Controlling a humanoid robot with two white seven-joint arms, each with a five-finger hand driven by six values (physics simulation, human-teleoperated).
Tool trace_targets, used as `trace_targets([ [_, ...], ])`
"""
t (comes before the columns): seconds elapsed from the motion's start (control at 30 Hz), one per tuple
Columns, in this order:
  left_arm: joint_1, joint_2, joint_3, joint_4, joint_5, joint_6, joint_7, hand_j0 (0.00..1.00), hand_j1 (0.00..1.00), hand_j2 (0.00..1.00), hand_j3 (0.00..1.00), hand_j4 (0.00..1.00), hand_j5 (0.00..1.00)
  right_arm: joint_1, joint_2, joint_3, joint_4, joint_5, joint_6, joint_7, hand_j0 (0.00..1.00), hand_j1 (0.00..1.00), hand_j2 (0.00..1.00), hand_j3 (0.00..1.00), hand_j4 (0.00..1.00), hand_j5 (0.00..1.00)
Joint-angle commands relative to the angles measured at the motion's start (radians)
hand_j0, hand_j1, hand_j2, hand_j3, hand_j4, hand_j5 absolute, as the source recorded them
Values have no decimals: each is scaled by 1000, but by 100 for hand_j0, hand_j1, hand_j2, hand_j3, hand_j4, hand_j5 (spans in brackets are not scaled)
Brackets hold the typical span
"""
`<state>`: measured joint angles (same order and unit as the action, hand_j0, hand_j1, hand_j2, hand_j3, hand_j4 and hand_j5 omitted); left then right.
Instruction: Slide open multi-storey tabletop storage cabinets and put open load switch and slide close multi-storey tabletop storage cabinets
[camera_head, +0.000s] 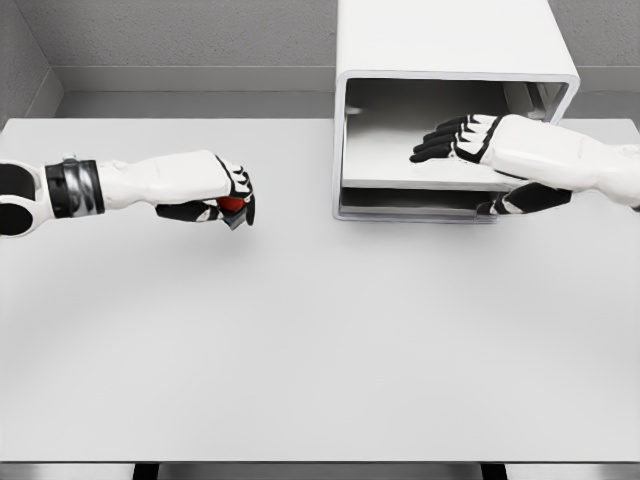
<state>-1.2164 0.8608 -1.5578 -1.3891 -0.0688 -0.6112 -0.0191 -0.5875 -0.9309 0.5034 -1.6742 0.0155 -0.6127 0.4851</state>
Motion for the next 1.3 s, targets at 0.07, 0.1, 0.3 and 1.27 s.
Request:
trace_targets([
  [0.07, 2, -3, 4, 7, 7, 0, 1, 45, 45, 45, 45, 45, 45, -15, 23, 38, 62, 1, 2, 7, 95, 95, 95, 95, 95, 95],
  [0.1, 2, -3, 4, 7, 7, 0, 1, 46, 46, 46, 46, 46, 46, -18, 29, 38, 62, 1, 2, 4, 95, 95, 95, 95, 95, 95],
  [0.3, 0, -3, 4, 15, 7, 0, 1, 46, 46, 46, 46, 46, 46, -15, 55, 53, 97, 24, 2, 7, 97, 97, 97, 97, 97, 97],
  [1.27, 29, -13, 2, 51, 7, 0, 2, 46, 46, 46, 46, 46, 46, 77, 58, 50, 108, 57, 2, 9, 100, 100, 100, 100, 100, 100],
])
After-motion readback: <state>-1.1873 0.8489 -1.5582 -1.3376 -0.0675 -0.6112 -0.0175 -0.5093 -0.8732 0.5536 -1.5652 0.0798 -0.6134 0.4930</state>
